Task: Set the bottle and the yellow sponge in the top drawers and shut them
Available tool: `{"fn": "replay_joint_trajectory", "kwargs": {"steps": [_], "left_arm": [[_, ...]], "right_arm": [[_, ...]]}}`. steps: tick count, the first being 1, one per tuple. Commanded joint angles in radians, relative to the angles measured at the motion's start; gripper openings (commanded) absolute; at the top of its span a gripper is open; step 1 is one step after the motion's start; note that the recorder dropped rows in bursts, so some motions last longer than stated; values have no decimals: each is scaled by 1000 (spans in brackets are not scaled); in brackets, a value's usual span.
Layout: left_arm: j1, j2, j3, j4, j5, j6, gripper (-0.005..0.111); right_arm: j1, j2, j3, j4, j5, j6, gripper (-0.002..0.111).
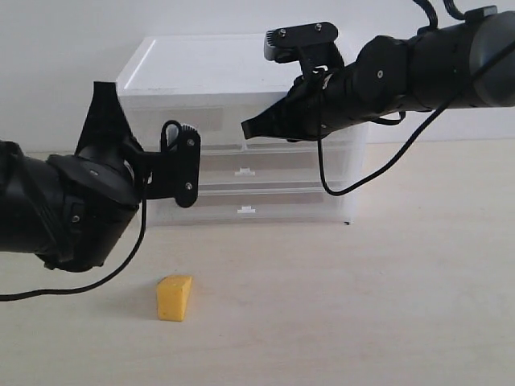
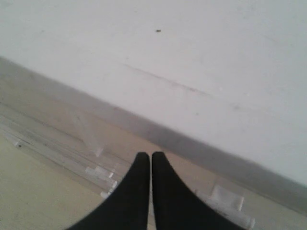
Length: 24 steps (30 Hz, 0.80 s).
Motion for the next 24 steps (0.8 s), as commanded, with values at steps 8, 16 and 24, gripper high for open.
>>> {"fn": "replay_joint_trajectory", "kwargs": {"steps": [8,16,24], "left_arm": [[-4,92,5,-5,-75,-120,4],[-6,92,5,-5,-100,-294,4],[1,36,5,-5,-282,-937,4]], "right_arm": [[-3,1,-14,-7,-45,-20,0],[-3,1,-14,-7,-45,-20,0],[-3,1,-14,-7,-40,-20,0]]}}
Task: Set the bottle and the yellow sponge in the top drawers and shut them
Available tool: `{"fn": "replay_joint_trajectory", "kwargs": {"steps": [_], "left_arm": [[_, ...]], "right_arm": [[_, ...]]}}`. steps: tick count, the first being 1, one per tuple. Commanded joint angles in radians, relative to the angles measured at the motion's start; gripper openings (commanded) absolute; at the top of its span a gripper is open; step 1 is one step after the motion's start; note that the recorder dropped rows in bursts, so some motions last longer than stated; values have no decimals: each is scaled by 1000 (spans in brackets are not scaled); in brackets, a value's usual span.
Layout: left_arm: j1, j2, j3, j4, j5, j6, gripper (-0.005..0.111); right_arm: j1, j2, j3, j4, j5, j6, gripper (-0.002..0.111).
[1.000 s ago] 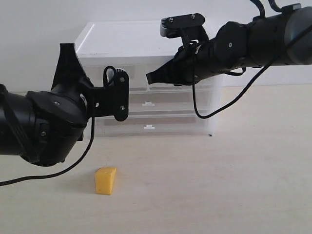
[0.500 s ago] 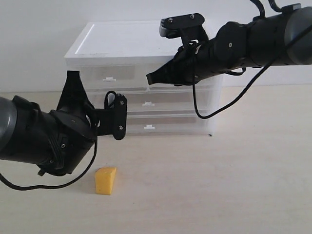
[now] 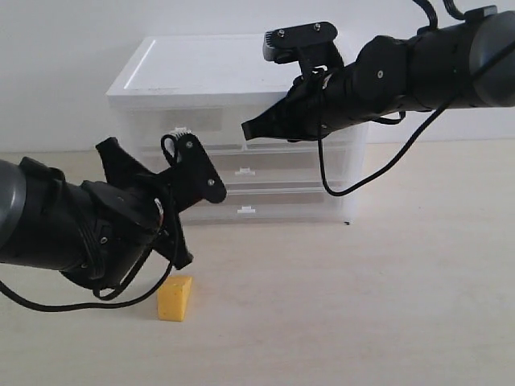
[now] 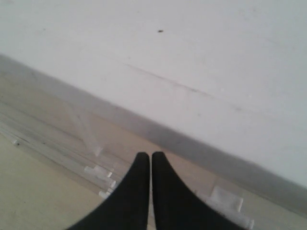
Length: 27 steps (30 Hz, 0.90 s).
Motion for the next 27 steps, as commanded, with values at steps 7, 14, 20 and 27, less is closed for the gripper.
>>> {"fn": "replay_joint_trajectory", "kwargs": {"steps": [7,14,20,27], "left_arm": [[111,-186,4,-3,-344,-457,4],[346,-288,2,-179,-1086,-383,4],[436,-283,84,-792,-1343,-185,4],[445,-249,282,-1630,-1453,-60,4]], "right_arm": [[-3,1,-14,-5,-29,-3,0],[-3,1,-14,-3,-27,-3,0],[-3,1,-14,-3,-14,-3,0],[-3,1,-14,-3,-21,-3,0]]}}
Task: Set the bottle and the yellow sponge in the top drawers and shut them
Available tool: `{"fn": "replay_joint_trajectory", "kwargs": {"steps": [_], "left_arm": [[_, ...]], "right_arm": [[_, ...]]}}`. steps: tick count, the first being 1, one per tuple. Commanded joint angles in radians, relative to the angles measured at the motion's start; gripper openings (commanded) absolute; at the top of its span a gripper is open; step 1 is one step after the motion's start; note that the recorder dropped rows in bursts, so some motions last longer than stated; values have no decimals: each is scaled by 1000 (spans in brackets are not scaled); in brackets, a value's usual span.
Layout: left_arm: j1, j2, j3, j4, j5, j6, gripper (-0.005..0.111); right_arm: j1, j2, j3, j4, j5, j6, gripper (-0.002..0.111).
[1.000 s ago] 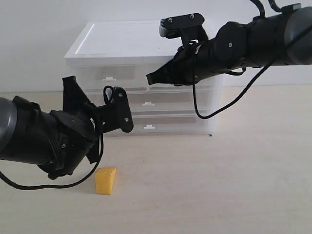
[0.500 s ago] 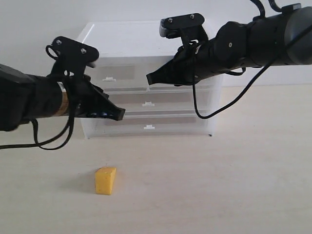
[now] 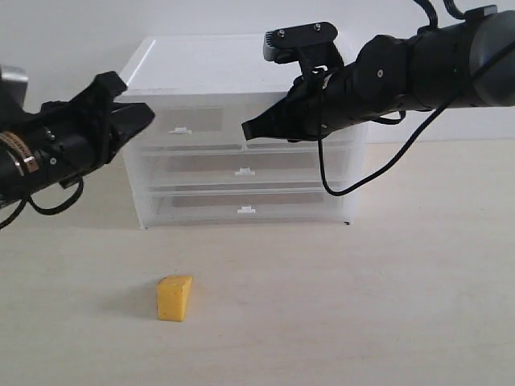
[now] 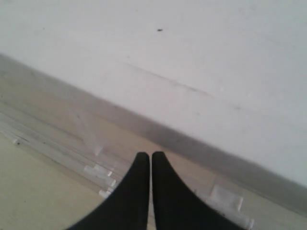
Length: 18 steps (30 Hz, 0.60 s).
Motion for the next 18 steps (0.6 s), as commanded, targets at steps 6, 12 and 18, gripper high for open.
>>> {"fn": "replay_joint_trajectory", "kwargs": {"steps": [6,12,18], "left_arm": [[1,169,45,-203,-309,-296,4],[-4,316,45,-223,-493,-288,4],[-8,357,32,-297,-493,-229,4]], "right_arm": [[-3,1,-13,0,-26,-3,0],[-3,1,-13,0,-21,-3,0],[-3,1,-13,0,-19,-5,0]]}}
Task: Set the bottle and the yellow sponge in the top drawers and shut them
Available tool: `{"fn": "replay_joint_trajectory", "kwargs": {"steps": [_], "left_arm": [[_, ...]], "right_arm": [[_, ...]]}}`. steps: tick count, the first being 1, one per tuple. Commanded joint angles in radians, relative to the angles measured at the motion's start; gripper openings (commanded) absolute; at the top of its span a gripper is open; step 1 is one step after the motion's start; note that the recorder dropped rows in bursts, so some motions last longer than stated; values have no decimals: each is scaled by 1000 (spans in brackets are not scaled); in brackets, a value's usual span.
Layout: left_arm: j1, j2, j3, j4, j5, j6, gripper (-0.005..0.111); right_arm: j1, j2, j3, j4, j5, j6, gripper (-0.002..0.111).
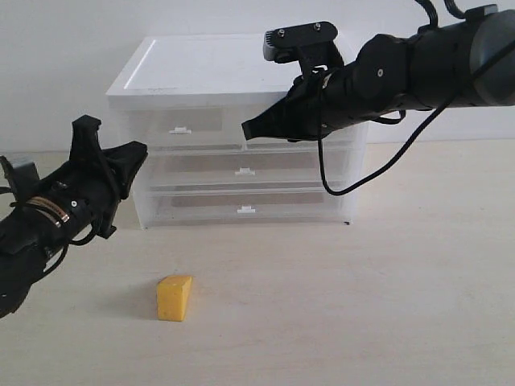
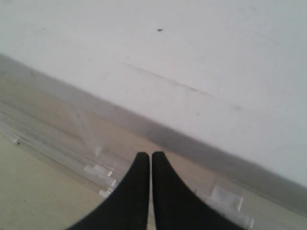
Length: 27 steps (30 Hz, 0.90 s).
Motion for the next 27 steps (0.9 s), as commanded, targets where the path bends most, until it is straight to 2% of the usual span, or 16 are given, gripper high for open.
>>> {"fn": "replay_joint_trajectory", "kwargs": {"steps": [1,13,20,23,27], "left_arm": [[-8,9,-15,-64,-28,24,4],[-10,28,-87,20,-28,35,4],[-11,30,-87,60,-28,18,33],[-13,34,-87,72,-28,-48,36],[-52,38,-87,-2,-28,-45,36]], "right_arm": [[-3,1,-11,0,-21,-5,0],[-3,1,-11,0,-20,-6,0],[-3,1,-11,3,-20,-4,0],[-3,1,-11,2,-22,-4,0],[-3,1,-11,4,-24,-4,0]]}}
